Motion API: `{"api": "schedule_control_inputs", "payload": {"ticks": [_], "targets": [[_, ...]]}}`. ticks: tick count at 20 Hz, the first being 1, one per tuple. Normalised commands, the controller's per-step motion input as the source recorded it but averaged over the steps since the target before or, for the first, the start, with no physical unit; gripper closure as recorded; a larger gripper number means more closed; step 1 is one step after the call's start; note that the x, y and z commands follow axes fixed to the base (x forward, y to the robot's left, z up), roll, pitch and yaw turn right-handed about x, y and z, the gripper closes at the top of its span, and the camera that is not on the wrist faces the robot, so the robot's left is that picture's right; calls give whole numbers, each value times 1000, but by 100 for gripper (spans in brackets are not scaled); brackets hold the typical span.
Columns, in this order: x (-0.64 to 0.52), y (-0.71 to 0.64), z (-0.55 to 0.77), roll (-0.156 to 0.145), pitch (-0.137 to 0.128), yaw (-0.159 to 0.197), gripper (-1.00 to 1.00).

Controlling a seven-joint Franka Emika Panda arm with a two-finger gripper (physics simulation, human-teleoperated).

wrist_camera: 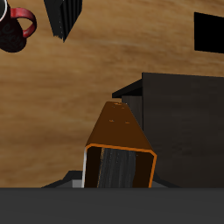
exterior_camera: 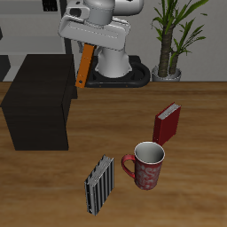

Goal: Place the orange book flat on top of the shelf

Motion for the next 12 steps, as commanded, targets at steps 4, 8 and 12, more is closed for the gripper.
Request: {"api": "schedule_control_inputs", "payload": {"ticks": [4, 8, 12], "targets": [[-184, -307, 251, -56, -18, 4, 100], [-197, -466, 277, -99, -39, 15, 100], [-170, -440, 255, -85, -49, 14, 100]]}}
